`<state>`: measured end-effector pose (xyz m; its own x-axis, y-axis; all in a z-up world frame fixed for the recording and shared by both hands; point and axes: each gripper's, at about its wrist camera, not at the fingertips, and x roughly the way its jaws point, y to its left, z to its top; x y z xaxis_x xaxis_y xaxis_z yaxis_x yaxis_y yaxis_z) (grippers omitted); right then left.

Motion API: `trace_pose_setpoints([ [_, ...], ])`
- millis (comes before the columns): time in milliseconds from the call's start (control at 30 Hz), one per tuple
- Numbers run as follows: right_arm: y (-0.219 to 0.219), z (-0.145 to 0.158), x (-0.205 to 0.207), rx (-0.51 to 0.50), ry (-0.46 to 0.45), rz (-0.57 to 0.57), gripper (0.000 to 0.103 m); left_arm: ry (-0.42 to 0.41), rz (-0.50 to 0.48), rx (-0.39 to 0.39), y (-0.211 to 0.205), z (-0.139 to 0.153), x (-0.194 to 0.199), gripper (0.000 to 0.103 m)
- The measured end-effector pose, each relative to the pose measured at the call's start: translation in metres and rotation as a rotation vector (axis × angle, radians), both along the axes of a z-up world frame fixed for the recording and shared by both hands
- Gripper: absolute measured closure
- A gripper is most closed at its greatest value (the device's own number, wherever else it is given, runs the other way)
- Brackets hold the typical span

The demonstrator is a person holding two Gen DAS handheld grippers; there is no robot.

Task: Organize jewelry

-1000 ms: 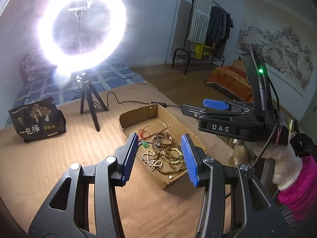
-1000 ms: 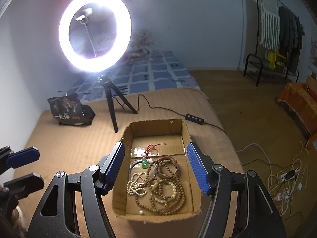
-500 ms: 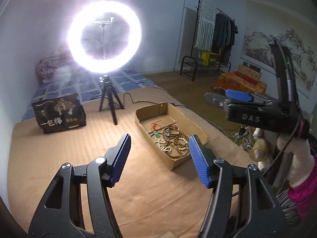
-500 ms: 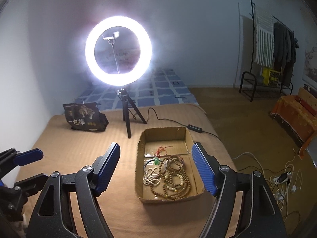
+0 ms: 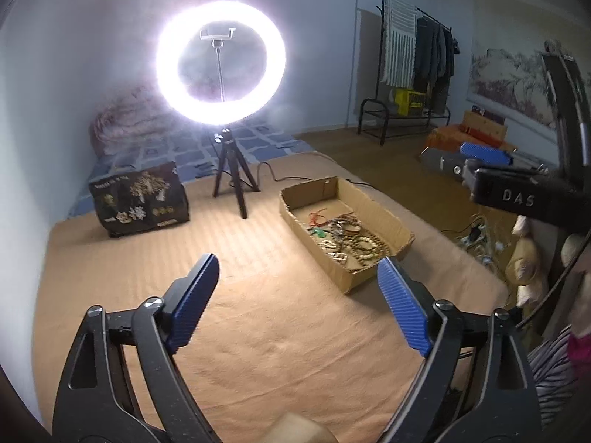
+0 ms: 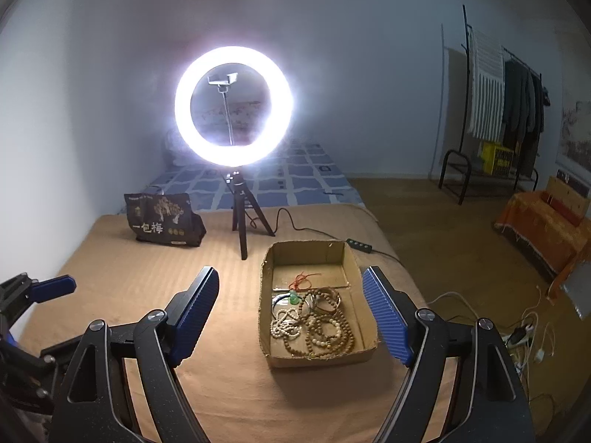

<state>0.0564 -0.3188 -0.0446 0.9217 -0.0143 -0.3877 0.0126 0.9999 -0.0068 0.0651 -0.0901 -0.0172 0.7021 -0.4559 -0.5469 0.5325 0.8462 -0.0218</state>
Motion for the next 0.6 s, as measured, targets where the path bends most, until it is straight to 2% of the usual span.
trace_pose_setpoints([
  [100,0.001,0.000,-0.007,0.007,-0.013,0.001,0.022,-0.050,0.019,0.005,0.001,0.004,-0.010,0.000],
  [267,0.001,0.000,-0.011,0.005,-0.016,0.003,0.022,-0.078,0.035,0.041,-0.001,0.004,-0.016,0.000],
  [400,0.000,-0.001,-0.010,0.009,-0.015,-0.001,0.022,-0.056,0.056,0.059,-0.002,0.000,-0.013,0.000],
  [600,0.002,-0.003,-0.007,0.001,-0.003,0.005,0.021,-0.010,0.088,0.037,0.007,-0.002,-0.005,0.000],
])
